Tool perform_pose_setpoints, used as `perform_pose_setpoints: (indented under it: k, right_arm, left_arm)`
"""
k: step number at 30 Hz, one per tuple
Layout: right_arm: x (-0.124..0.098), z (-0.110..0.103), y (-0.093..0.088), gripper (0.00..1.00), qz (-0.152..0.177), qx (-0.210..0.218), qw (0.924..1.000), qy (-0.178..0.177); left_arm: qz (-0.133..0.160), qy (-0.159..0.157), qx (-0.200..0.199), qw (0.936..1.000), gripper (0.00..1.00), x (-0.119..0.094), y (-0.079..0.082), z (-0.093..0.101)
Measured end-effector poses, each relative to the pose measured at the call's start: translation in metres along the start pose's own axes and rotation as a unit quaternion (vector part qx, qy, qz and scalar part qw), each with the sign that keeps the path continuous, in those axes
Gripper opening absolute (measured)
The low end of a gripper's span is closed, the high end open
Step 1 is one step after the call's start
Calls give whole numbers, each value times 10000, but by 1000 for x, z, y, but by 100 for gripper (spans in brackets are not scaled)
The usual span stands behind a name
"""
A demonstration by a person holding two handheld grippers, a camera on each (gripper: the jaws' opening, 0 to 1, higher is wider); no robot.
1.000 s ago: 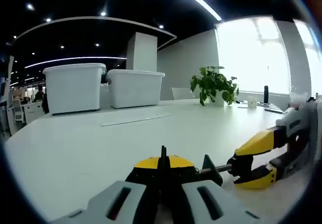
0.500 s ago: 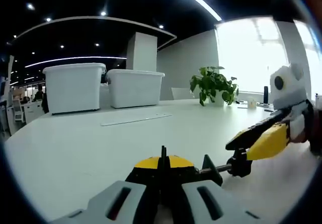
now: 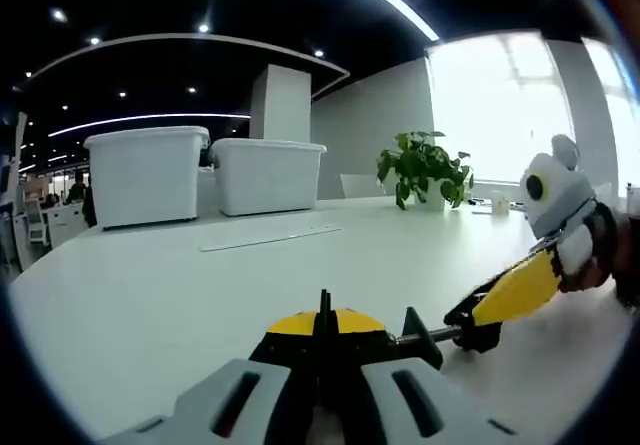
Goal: Clamp the fixed fixture on the desktop, loosen the retaining clip, secure it to the edge of the desk, and tighten the retaining clip.
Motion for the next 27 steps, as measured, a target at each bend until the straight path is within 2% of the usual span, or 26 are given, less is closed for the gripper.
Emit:
perform_pose_setpoints:
  k: [2, 3, 5, 8, 9, 10, 11, 12, 13, 14, 15, 16, 17, 20, 21, 24, 26, 27]
  right_arm:
    - [0, -4, 0, 23, -93, -610, 9980, -107]
    - [0, -6, 1, 23, -162, -1055, 9941, -180]
    - [2, -10, 1, 23, -277, -1863, 9815, -340]
    - [3, -19, -2, 23, -431, -3070, 9494, -497]
    - [3, -20, -2, 23, -450, -3436, 9365, -539]
    - [2, -22, -3, 23, -486, -3925, 9166, -578]
    - [2, -25, -5, 23, -552, -4465, 8908, -644]
    - [2, -27, -7, 22, -630, -4957, 8632, -724]
    - [2, -29, -10, 22, -754, -5560, 8236, -836]
    - [2, -28, -12, 22, -836, -5922, 7962, -916]
    - [3, -32, -12, 22, -753, -6224, 7732, -953]
    - [2, -32, -14, 21, -810, -6336, 7633, -969]
    - [2, -34, -14, 21, -867, -6533, 7457, -982]
    - [2, -33, -14, 21, -947, -6797, 7190, -1095]
    - [1, -33, -14, 22, -935, -6848, 7140, -1122]
    - [0, -30, -12, 23, -938, -6747, 7233, -1135]
    - [-1, -29, -13, 23, -951, -6379, 7567, -1071]
    - [-2, -31, -15, 24, -954, -5965, 7923, -855]
  left_arm:
    - [2, -1, 6, 10000, 4, 0, 0, 0]
    - [4, -1, 11, 10000, 4, 0, 0, 0]
    - [4, -2, 10, 10000, 4, 0, 0, 0]
    - [11, -4, 12, 10000, 4, 0, 0, -1]
    - [12, -4, 15, 10000, 4, 0, 0, -2]
    - [5, 1, 9, 10000, 4, 0, 0, -2]
    - [0, 2, -5, 10000, 4, 0, 0, -2]
    - [-5, 3, -13, 10000, 4, 1, 0, -3]
    - [-6, 4, -13, 10000, 4, 1, 0, -3]
    - [-7, 4, -13, 10000, 4, 1, 0, -3]
    - [-4, 2, -11, 10000, 4, 1, 0, -3]
    - [-2, -3, -5, 10000, 4, 2, 0, -3]
    - [-9, -20, -18, 10000, 4, 1, 0, -3]
    - [-13, -16, -43, 10000, 4, 1, 0, -3]
    - [-16, -14, -58, 10000, 4, 1, 0, -3]
    - [-17, -10, -62, 10000, 4, 1, 0, -2]
    - [-14, -16, -45, 10000, 4, 0, 0, -2]
    - [-8, -29, -7, 10000, 4, 0, 0, -1]
Point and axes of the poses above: the point that each gripper's makers call its tool centre point, and the gripper's own axes: x roughly forward along the fingers, z roughly to its right, y roughly out of its top, the point moved 3 cm from there along -x, roughly backward along the fingers, and after that the axes turned 7 degrees about y, right-handed, at the moved point
